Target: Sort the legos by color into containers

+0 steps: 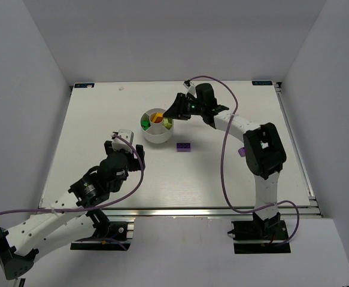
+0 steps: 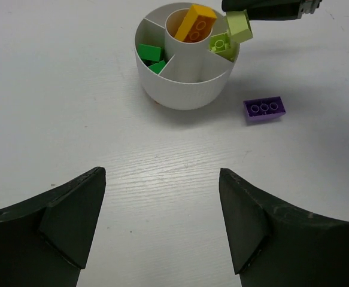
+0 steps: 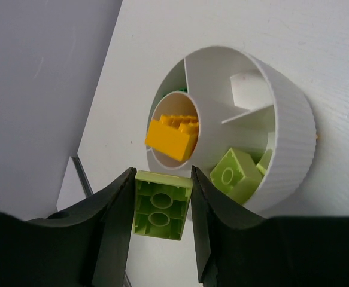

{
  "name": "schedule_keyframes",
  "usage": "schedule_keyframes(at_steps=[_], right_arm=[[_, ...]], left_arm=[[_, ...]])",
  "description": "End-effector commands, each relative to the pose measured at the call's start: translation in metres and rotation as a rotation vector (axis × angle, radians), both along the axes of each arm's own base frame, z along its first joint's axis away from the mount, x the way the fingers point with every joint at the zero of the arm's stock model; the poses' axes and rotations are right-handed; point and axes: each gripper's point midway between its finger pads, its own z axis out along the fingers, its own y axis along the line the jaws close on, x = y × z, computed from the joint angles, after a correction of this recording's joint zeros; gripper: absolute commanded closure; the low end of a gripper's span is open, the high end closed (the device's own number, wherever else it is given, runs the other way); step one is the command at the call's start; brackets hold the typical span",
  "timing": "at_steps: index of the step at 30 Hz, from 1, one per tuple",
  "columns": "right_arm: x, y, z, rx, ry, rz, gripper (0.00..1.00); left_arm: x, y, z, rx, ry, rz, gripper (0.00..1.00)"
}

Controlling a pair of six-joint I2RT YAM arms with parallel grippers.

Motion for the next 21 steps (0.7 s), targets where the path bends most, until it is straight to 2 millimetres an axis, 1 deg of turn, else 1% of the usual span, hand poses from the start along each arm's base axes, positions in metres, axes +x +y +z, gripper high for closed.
schedule_keyframes(at_steps=[1, 2, 4, 5, 6, 11, 12, 13, 15, 17, 18, 21], right_arm=[[0.022, 0.014, 0.018, 0.061, -0.06, -0.022, 1.0], [0.022, 0.018, 0.02, 0.069, -0.07, -0.015, 1.0], [0.027, 0.022, 0.018, 0.071, -0.072, -0.012, 1.0], [0.022, 0.031, 0.017, 0.073, -0.074, 0.008, 1.0], [0.029, 0.026, 0.016, 0.072, -0.076, -0.005, 1.0], [0.03, 0.029, 0.011, 0.064, -0.082, 0.007, 1.0], [0.03, 0.028, 0.012, 0.065, -0.087, 0.009, 0.95], [0.029, 0.027, 0.009, 0.06, -0.084, 0.01, 0.84], [0.028, 0.027, 0.008, 0.056, -0.086, 0.012, 0.76], [0.027, 0.026, 0.005, 0.05, -0.085, 0.014, 0.58], [0.027, 0.026, 0.005, 0.047, -0.085, 0.015, 0.58], [0.029, 0.022, 0.004, 0.039, -0.09, 0.009, 0.49]], left_arm=[[0.001, 0.008, 0.009, -0.003, -0.024, 0.028, 0.14], [0.001, 0.008, 0.009, -0.004, -0.025, 0.027, 0.14], [0.0, 0.01, 0.01, -0.007, -0.026, 0.032, 0.14], [-0.001, 0.011, 0.011, -0.011, -0.031, 0.035, 0.14], [-0.001, 0.011, 0.012, -0.016, -0.035, 0.035, 0.13], [-0.002, 0.013, 0.016, -0.032, -0.048, 0.033, 0.13], [-0.003, 0.012, 0.016, -0.032, -0.047, 0.03, 0.13], [-0.003, 0.012, 0.016, -0.033, -0.047, 0.027, 0.13], [-0.003, 0.011, 0.015, -0.033, -0.045, 0.025, 0.13], [-0.003, 0.011, 0.016, -0.037, -0.047, 0.02, 0.13], [-0.003, 0.01, 0.016, -0.037, -0.047, 0.02, 0.13], [-0.004, 0.01, 0.017, -0.04, -0.047, 0.016, 0.13]])
